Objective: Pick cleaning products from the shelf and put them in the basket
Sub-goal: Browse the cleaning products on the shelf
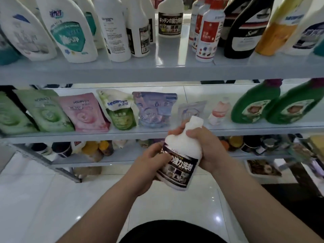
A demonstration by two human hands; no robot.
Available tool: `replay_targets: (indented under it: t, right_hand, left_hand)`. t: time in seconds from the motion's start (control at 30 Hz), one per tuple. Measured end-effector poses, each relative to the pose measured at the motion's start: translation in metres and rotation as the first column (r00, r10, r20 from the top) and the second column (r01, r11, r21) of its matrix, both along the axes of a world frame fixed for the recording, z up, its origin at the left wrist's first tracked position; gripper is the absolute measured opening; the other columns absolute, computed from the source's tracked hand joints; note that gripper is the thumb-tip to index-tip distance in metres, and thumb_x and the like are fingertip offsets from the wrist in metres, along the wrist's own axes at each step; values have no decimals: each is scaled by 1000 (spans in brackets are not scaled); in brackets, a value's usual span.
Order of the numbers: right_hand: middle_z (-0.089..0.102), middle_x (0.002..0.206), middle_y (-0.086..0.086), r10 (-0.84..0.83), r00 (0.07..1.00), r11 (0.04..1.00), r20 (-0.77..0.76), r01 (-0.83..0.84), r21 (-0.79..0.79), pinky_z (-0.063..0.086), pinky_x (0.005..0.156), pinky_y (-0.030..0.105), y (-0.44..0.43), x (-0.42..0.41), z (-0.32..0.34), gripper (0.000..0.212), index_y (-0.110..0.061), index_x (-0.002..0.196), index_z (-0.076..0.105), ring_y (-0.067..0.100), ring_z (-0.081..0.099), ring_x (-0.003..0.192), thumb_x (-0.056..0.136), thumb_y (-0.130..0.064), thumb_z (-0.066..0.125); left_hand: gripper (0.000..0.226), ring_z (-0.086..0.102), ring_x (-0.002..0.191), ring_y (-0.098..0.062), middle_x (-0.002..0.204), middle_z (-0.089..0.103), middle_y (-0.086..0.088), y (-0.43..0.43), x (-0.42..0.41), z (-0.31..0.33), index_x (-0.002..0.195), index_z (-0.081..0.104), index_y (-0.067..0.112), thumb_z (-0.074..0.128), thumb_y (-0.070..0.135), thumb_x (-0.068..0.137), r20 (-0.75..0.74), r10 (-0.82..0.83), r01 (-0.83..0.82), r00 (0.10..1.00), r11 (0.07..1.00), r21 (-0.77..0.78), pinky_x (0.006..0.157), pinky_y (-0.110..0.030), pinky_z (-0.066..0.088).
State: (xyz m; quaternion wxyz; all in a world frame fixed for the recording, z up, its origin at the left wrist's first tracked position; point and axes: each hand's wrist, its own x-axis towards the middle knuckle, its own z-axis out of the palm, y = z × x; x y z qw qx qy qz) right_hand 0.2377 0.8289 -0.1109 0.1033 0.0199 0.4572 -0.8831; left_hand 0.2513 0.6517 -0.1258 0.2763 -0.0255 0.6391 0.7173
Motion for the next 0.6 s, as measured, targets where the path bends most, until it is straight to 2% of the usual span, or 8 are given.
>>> replay_targets:
  t: [0.13,0.23,0.3,0.37,0.4,0.47,0.53,0.6]
  right_hand:
    - [71,84,4,1,919,976,-394,86,202,54,99,43,42,21,-5,24,-24,80,66,30,63,121,60,-10,66]
    - [70,82,2,-37,855,973,-517,148,176,51,102,46,64,34,-11,27,-27,80,67,33,62,121,59,-10,64]
    - [70,84,1,-44,825,965,-563,182,191,50,102,49,74,40,-15,29,-28,83,67,33,62,121,60,-9,64]
    - [72,94,3,-16,823,961,-568,171,219,49,103,46,86,45,-19,29,-27,90,67,32,60,124,65,-11,65]
    - [72,102,4,15,841,964,-540,132,232,48,104,44,93,45,-20,29,-25,96,67,32,59,127,69,-14,65]
    - [71,121,7,99,907,970,-410,4,243,51,103,44,107,43,-23,39,-25,113,67,30,59,126,75,-22,61]
    - [70,127,8,132,959,967,-252,-68,247,55,101,46,118,41,-30,50,-37,126,64,31,64,120,77,-29,60]
    - [70,126,11,88,986,953,-144,-41,301,56,99,52,124,42,-37,50,-39,133,60,33,66,117,83,-32,60]
  left_hand:
    - [65,65,109,-7,117,67,15,30,9,-11,125,57,31,75,39,63,-436,9,-101,900,977,-188,85,-27,55]
    - [99,52,127,-8,137,43,15,63,25,-21,137,36,39,94,37,56,-616,-155,-98,772,929,-357,98,-24,50]
    - [120,43,130,-15,136,34,13,87,34,-27,145,30,23,101,30,48,-714,-217,-225,666,854,-469,102,-26,43]
    - [117,38,128,-9,137,37,5,102,39,-30,144,35,12,98,28,47,-757,-185,-319,627,825,-467,102,-17,37]
    - [113,40,126,-3,138,39,4,105,41,-29,144,34,17,95,31,49,-731,-155,-301,665,840,-452,101,-11,38]
    - [101,51,122,2,135,46,8,108,48,-26,136,34,35,91,35,53,-572,-92,-168,815,907,-386,95,-15,49]
    - [87,64,113,-7,128,57,7,112,55,-23,127,38,40,86,41,54,-367,-84,-34,926,952,-304,90,-27,57]
    - [79,69,110,-25,124,66,-6,123,63,-19,126,44,33,77,43,55,-142,-33,12,989,989,-147,90,-43,61]
